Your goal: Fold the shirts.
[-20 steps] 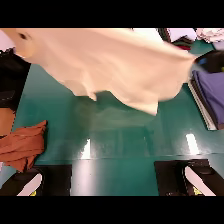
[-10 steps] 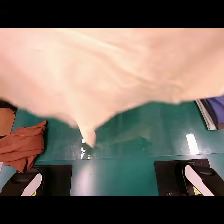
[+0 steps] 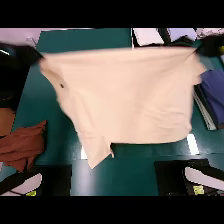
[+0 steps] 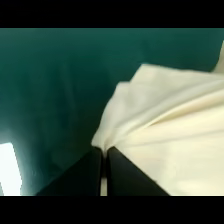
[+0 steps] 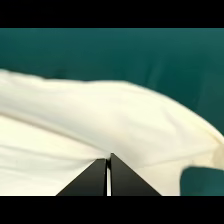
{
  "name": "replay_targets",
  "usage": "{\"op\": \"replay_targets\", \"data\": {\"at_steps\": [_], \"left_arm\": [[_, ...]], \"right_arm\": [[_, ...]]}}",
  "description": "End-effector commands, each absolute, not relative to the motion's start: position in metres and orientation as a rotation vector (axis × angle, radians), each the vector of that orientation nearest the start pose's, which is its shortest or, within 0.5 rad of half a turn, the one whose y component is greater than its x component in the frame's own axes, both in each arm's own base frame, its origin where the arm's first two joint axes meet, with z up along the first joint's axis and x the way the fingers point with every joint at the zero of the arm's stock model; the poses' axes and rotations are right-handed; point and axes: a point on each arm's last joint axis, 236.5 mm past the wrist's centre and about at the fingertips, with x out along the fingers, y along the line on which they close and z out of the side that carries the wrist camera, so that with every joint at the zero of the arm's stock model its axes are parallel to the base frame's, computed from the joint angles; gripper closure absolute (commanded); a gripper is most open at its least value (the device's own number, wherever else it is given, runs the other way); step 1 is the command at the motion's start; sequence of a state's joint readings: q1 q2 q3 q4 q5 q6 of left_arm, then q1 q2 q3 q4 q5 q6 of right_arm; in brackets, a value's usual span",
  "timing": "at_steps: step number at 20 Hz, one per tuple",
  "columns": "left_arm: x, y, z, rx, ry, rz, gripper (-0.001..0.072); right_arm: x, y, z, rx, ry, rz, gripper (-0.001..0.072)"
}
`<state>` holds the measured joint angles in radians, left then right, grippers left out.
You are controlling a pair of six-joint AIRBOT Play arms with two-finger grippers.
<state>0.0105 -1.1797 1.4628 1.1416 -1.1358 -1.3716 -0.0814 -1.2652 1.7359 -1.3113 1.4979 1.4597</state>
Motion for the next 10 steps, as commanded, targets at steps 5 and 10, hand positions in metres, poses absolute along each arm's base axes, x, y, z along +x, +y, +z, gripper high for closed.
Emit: {"op": "replay_targets", "data": {"at_steps": [5,10], "left_arm": [[0.471,-0.075,0.040,-0.191,1.055,-0.309,0.0545],[0.444,-0.032,0.068,-0.268,1.125,-0.221,0.0177]], "right_arm": [[0.462,0.061,0.045,0.056,1.294,0.224,0.0691],[0.471,0.060,0.093,0.038,1.232,0.237,0.0294]]}}
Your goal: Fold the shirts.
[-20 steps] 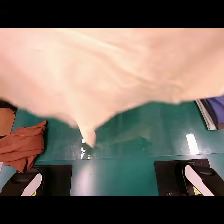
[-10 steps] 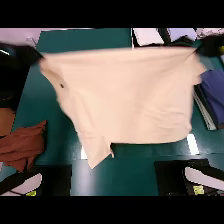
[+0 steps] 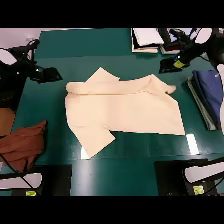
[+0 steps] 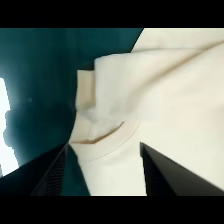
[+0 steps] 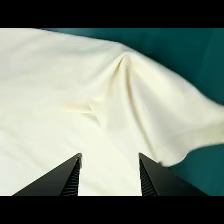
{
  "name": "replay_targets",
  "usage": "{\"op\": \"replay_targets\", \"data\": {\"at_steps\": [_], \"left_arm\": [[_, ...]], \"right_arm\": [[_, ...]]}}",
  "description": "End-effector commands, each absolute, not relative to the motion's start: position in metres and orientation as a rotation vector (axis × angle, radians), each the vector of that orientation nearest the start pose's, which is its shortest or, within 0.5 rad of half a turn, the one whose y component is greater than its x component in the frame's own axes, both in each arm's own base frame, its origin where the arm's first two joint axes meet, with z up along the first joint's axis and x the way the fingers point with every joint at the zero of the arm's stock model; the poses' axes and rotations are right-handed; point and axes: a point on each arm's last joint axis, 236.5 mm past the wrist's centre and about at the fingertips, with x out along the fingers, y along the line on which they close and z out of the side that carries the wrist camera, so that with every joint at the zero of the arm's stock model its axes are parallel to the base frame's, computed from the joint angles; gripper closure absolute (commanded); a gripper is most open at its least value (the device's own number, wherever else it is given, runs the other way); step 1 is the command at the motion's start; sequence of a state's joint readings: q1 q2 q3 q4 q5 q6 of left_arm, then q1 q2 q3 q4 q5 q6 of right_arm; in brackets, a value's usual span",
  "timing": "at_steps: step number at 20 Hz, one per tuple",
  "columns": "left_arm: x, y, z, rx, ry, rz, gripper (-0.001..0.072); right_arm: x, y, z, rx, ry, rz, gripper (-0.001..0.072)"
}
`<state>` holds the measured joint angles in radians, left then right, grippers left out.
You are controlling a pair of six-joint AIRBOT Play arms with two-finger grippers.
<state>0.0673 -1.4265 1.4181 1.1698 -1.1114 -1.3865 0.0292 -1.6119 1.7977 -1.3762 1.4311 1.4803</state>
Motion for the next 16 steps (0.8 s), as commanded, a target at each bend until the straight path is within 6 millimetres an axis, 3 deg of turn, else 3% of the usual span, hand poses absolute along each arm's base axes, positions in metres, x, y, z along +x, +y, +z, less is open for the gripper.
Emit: {"op": "replay_targets", "data": {"at_steps": [1,3,4,7,9,11,16], "left_arm": [[0.429,-0.023,0.064,-0.263,1.146,-0.197,0.0177],[0.385,-0.011,0.040,-0.236,1.218,-0.132,0.0177],[0.362,-0.016,0.024,-0.247,1.258,-0.134,0.0177],[0.297,-0.043,-0.029,-0.308,1.355,-0.162,0.0177],[0.265,-0.073,-0.056,-0.379,1.425,-0.215,0.0177],[0.252,-0.100,-0.073,-0.426,1.437,-0.256,0.0177],[0.265,-0.138,-0.078,-0.455,1.347,-0.303,0.0178]], "right_arm": [[0.461,0.059,0.100,0.045,1.237,0.246,0.0296],[0.432,0.071,0.107,0.104,1.248,0.315,0.0302],[0.418,0.078,0.108,0.140,1.255,0.344,0.0302],[0.385,0.088,0.101,0.209,1.261,0.374,0.0301],[0.372,0.090,0.097,0.217,1.253,0.368,0.0302],[0.363,0.092,0.094,0.232,1.241,0.369,0.0302],[0.350,0.094,0.097,0.244,1.214,0.370,0.0302]]}}
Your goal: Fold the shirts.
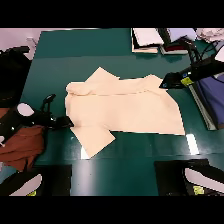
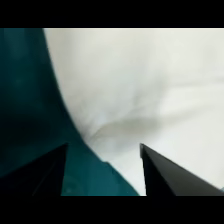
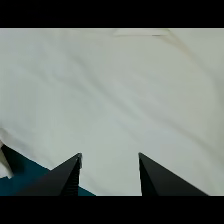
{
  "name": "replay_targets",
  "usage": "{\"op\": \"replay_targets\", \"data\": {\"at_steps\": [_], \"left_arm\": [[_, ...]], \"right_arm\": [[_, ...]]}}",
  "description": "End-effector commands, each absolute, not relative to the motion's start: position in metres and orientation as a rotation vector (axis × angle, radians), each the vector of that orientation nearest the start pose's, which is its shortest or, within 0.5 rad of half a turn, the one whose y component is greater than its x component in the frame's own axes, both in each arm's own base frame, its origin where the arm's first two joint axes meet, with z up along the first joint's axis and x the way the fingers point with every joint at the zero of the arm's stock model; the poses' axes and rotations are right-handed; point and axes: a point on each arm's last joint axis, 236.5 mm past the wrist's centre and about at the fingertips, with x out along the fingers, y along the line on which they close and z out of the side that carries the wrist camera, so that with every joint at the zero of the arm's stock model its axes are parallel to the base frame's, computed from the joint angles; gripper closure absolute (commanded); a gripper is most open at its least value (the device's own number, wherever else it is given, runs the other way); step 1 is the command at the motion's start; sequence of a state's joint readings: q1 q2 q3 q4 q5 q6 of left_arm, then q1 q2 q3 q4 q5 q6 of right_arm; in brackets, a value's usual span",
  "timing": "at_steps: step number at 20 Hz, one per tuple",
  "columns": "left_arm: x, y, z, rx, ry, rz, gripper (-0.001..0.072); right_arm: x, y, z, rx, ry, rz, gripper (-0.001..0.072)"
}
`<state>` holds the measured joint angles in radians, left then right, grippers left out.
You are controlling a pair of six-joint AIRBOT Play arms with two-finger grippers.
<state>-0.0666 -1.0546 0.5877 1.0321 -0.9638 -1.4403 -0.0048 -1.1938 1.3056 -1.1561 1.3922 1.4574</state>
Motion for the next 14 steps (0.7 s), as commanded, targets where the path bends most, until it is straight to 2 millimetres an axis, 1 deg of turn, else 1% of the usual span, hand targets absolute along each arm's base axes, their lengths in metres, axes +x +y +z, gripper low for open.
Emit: {"op": "replay_targets", "data": {"at_steps": [1,3,4,5,6,7,9,10,11,12,13,14], "left_arm": [[0.263,-0.141,-0.082,-0.461,1.361,-0.297,0.0177],[0.263,-0.142,-0.087,-0.475,1.378,-0.289,0.0188],[0.266,-0.143,-0.085,-0.474,1.368,-0.291,0.0418],[0.273,-0.144,-0.077,-0.464,1.351,-0.302,0.0620],[0.282,-0.144,-0.067,-0.439,1.328,-0.317,0.0684],[0.291,-0.143,-0.056,-0.413,1.304,-0.330,0.0685],[0.307,-0.143,-0.032,-0.365,1.263,-0.357,0.0685],[0.313,-0.143,-0.023,-0.348,1.247,-0.367,0.0685],[0.319,-0.144,-0.014,-0.329,1.227,-0.382,0.0685],[0.323,-0.145,-0.008,-0.317,1.208,-0.394,0.0685],[0.325,-0.145,-0.005,-0.317,1.200,-0.395,0.0685],[0.325,-0.145,-0.005,-0.317,1.199,-0.394,0.0685]], "right_arm": [[0.349,0.093,0.098,0.245,1.203,0.366,0.0302],[0.346,0.090,0.104,0.245,1.190,0.362,0.0302],[0.344,0.086,0.107,0.246,1.189,0.355,0.0302],[0.339,0.081,0.107,0.242,1.200,0.353,0.0302],[0.332,0.071,0.106,0.241,1.226,0.339,0.0302],[0.323,0.058,0.102,0.244,1.270,0.314,0.0302],[0.302,0.016,0.089,0.248,1.365,0.198,0.0302],[0.291,-0.008,0.078,0.272,1.393,0.123,0.0301],[0.280,-0.025,0.065,0.322,1.413,0.062,0.0301],[0.265,-0.042,0.048,0.394,1.436,0.000,0.0282],[0.249,-0.055,0.029,0.463,1.458,-0.054,0.0146],[0.230,-0.066,0.009,0.541,1.488,-0.106,0.0106]]}}
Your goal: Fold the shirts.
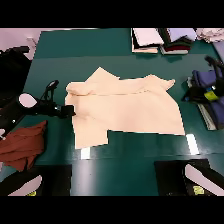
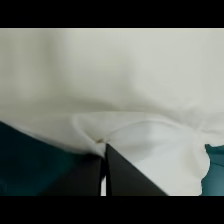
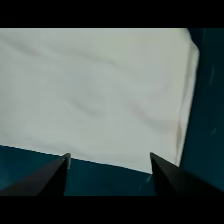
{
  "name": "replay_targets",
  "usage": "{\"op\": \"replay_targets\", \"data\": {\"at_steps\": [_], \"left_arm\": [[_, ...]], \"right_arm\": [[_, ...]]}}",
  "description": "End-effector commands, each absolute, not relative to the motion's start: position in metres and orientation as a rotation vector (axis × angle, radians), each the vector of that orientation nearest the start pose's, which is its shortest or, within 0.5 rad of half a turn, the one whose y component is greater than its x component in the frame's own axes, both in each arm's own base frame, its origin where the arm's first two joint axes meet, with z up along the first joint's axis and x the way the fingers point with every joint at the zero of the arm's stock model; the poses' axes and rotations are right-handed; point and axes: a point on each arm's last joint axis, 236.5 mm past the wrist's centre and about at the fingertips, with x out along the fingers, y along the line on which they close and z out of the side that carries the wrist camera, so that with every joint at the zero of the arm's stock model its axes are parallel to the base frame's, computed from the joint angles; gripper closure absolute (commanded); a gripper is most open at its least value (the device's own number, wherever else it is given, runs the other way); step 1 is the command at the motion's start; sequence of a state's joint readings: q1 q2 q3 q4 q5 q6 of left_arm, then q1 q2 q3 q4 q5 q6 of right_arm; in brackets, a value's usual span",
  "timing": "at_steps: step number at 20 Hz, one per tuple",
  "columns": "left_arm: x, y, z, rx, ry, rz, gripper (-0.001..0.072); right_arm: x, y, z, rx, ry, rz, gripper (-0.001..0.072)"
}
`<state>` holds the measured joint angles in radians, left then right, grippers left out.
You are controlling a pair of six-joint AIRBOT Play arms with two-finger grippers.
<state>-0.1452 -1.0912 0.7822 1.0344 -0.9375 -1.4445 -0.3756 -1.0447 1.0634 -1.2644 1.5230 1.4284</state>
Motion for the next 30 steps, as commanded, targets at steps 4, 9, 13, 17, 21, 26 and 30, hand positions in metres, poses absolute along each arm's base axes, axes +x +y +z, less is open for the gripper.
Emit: {"op": "replay_targets", "data": {"at_steps": [4,9,13,17,21,26,30], "left_arm": [[0.326,-0.145,-0.005,-0.316,1.198,-0.394,0.0685],[0.326,-0.145,-0.005,-0.318,1.198,-0.394,0.0685],[0.326,-0.145,-0.005,-0.318,1.199,-0.394,0.0684],[0.326,-0.144,-0.001,-0.305,1.190,-0.394,0.0685],[0.347,-0.122,0.096,-0.216,0.937,-0.347,0.0685],[0.311,-0.076,0.373,-0.096,0.267,-0.261,0.0685],[0.211,-0.059,0.537,-0.099,-0.150,-0.270,0.0686]], "right_arm": [[0.187,-0.072,-0.051,0.801,1.510,-0.195,0.0242],[0.176,-0.055,-0.087,0.841,1.555,-0.189,0.0265],[0.203,-0.023,-0.098,0.864,1.575,-0.069,0.0285],[0.232,-0.002,-0.085,0.713,1.559,0.049,0.0631],[0.288,0.001,0.001,0.502,1.309,0.134,0.0693],[0.332,0.001,0.242,0.207,0.703,0.164,0.0693],[0.286,0.003,0.406,0.068,0.308,0.103,0.0693]]}}
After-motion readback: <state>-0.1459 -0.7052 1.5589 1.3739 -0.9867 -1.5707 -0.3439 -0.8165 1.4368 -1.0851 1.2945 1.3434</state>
